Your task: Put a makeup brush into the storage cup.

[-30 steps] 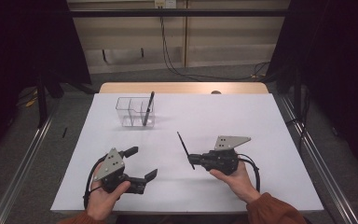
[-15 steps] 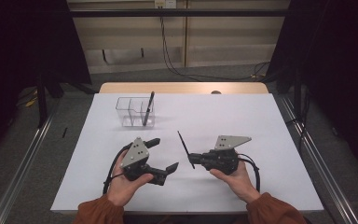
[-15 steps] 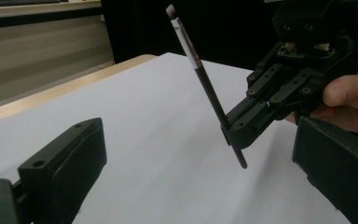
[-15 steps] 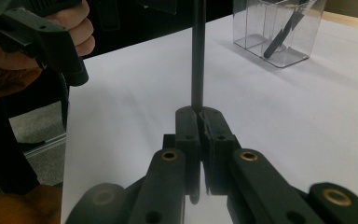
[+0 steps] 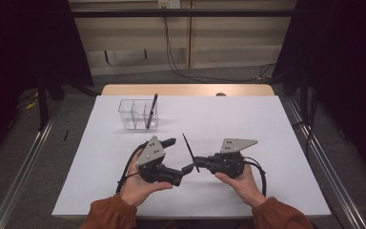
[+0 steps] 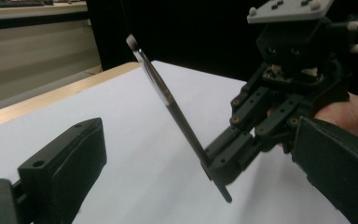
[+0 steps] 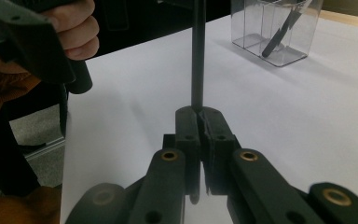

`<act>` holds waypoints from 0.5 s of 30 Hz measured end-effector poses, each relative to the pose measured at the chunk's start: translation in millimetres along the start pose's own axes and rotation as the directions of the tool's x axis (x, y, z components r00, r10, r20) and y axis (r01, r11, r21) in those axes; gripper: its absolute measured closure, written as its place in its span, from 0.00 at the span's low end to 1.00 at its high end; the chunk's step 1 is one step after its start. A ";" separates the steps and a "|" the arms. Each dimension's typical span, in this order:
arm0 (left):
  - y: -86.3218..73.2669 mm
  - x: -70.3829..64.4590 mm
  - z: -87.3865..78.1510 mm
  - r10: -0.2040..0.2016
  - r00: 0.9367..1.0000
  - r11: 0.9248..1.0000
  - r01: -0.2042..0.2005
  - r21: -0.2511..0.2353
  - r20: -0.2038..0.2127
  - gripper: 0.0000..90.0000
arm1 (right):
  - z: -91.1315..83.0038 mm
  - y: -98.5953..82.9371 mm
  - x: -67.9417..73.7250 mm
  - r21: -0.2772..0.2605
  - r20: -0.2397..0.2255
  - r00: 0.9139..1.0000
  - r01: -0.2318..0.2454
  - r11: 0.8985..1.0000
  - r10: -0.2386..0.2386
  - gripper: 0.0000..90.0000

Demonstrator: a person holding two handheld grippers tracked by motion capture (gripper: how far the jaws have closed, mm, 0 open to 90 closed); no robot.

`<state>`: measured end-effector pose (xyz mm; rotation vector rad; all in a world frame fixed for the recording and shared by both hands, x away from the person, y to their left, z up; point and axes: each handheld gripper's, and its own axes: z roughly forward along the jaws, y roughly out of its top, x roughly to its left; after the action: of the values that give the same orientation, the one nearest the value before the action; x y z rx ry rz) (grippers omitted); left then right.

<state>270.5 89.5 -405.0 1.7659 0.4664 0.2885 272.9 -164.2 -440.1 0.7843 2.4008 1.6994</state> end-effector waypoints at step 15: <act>1.7 3.5 12.3 -0.004 1.000 0.999 0.004 -0.033 -0.016 0.34 | 0.7 -2.2 1.8 -0.003 -0.006 1.000 -0.007 1.000 0.007 0.97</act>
<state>279.2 80.1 -406.4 1.7320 0.4743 0.3062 270.8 -163.3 -442.0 0.7892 2.4019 1.7092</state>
